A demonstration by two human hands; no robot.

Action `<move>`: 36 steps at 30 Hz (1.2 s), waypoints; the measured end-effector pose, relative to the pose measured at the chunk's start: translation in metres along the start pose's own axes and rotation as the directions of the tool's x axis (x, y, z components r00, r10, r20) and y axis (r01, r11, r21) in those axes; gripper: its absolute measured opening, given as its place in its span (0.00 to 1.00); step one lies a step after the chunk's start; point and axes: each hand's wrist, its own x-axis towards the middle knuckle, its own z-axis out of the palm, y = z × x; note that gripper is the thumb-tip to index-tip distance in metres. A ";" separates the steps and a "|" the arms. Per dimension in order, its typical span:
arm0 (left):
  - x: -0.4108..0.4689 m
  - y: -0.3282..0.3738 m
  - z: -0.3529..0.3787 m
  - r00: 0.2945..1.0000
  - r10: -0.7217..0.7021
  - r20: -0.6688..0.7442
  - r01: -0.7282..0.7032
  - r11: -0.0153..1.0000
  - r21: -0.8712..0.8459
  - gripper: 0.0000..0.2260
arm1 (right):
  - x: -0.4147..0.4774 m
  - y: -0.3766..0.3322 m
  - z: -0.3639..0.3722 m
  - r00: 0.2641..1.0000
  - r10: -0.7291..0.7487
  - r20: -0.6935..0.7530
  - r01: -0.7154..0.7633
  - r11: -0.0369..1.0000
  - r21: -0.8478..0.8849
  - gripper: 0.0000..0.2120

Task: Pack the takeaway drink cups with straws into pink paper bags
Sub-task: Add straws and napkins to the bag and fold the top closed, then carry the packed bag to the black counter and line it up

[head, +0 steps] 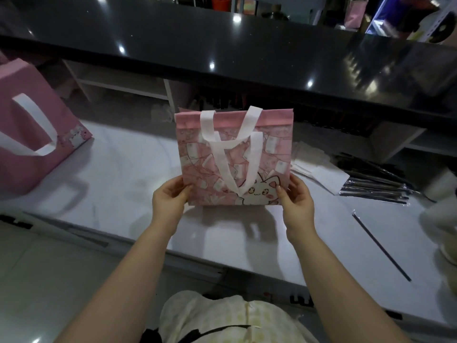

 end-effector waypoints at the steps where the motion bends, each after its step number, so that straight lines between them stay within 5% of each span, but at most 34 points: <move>1: -0.004 0.004 -0.003 0.999 0.013 -0.030 -0.014 1.000 -0.020 0.15 | 0.000 -0.003 0.006 1.000 -0.001 0.015 0.001 1.000 0.013 0.21; 8: -0.035 0.035 -0.050 0.960 0.019 -0.278 -0.065 0.985 -0.157 0.13 | 0.007 -0.014 0.071 0.967 0.020 0.253 -0.049 0.993 0.108 0.19; 18: -0.112 0.074 -0.157 0.723 0.017 -0.691 -0.191 0.966 -0.176 0.11 | -0.042 -0.009 0.200 0.766 0.049 0.641 -0.188 0.970 0.151 0.18; 30: -0.210 0.132 -0.364 0.442 -0.059 -0.895 -0.438 0.857 -0.273 0.10 | -0.217 -0.045 0.396 0.460 -0.044 0.887 -0.224 0.961 0.164 0.20; 36: -0.232 0.170 -0.486 0.395 -0.018 -0.918 -0.514 0.824 -0.237 0.09 | -0.302 -0.057 0.500 0.450 -0.094 0.888 -0.243 0.944 0.223 0.19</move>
